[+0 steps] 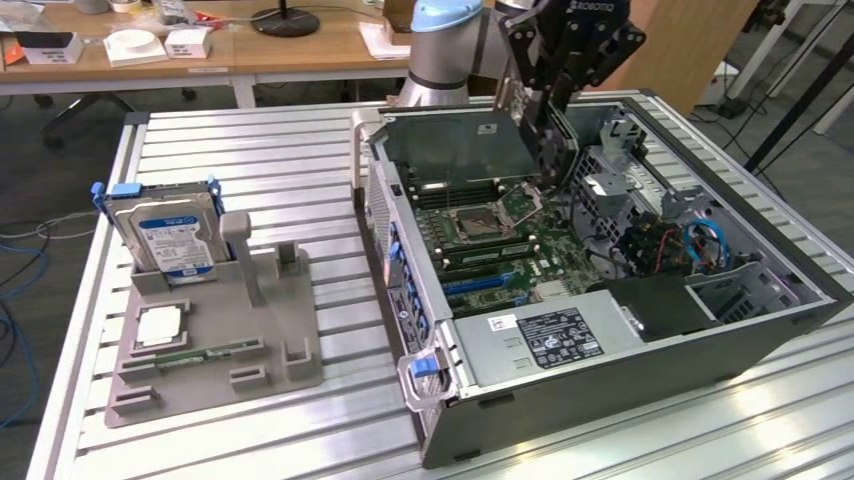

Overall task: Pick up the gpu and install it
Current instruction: 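Insert the gpu into the slot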

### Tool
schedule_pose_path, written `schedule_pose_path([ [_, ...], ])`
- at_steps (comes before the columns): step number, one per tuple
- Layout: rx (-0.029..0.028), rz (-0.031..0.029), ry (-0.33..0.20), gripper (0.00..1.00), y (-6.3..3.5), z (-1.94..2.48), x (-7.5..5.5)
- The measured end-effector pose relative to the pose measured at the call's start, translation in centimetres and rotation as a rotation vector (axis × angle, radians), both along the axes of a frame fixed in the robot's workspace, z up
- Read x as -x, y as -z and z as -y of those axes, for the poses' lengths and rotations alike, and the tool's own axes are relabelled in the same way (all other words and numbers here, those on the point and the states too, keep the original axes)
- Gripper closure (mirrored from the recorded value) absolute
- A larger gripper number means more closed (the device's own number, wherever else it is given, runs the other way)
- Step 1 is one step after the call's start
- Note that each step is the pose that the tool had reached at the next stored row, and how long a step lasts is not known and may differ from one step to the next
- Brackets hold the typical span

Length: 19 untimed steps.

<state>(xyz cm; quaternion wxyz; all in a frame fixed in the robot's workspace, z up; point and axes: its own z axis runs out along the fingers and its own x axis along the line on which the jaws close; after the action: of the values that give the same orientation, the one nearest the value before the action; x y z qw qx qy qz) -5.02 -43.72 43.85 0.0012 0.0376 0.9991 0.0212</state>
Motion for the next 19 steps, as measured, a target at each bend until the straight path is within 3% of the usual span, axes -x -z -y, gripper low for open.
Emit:
schedule_pose_path([
  [10, 0.0000, 0.0000, 0.000, 0.74, 0.00, -0.08, -1.9],
  [19, 0.0000, 0.0000, 0.000, 0.74, 0.00, -0.09, -2.0],
])
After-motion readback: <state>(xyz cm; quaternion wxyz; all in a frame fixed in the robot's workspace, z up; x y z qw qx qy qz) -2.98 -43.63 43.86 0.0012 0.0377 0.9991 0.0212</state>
